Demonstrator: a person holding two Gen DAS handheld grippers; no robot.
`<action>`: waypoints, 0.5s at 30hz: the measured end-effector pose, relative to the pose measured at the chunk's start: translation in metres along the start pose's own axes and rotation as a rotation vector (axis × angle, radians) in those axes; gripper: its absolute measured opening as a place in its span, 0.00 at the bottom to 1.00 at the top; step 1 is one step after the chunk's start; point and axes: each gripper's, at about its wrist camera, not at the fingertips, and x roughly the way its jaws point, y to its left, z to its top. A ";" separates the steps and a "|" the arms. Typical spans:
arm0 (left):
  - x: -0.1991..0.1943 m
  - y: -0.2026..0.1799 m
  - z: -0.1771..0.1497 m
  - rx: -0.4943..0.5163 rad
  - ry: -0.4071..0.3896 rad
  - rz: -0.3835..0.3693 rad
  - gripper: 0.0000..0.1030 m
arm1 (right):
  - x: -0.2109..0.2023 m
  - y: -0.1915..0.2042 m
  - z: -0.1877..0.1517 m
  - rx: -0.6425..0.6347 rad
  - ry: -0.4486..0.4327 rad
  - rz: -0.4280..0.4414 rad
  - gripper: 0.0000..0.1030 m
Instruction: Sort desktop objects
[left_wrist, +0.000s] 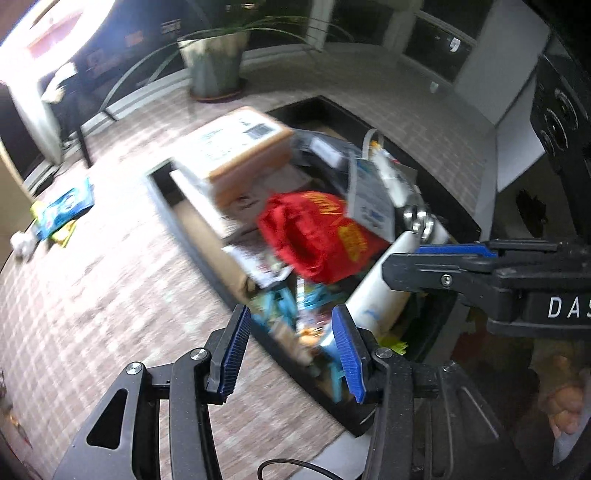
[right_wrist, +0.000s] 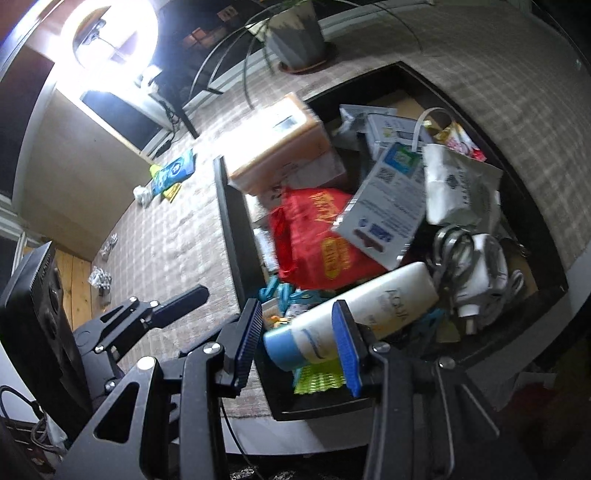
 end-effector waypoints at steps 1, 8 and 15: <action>-0.003 0.005 -0.001 -0.009 -0.005 0.012 0.42 | 0.002 0.006 0.000 -0.012 0.000 0.000 0.38; -0.031 0.043 -0.016 -0.087 -0.055 0.095 0.43 | 0.014 0.043 -0.001 -0.092 0.011 0.003 0.38; -0.063 0.075 -0.034 -0.160 -0.105 0.156 0.45 | 0.023 0.089 -0.002 -0.183 0.013 0.004 0.39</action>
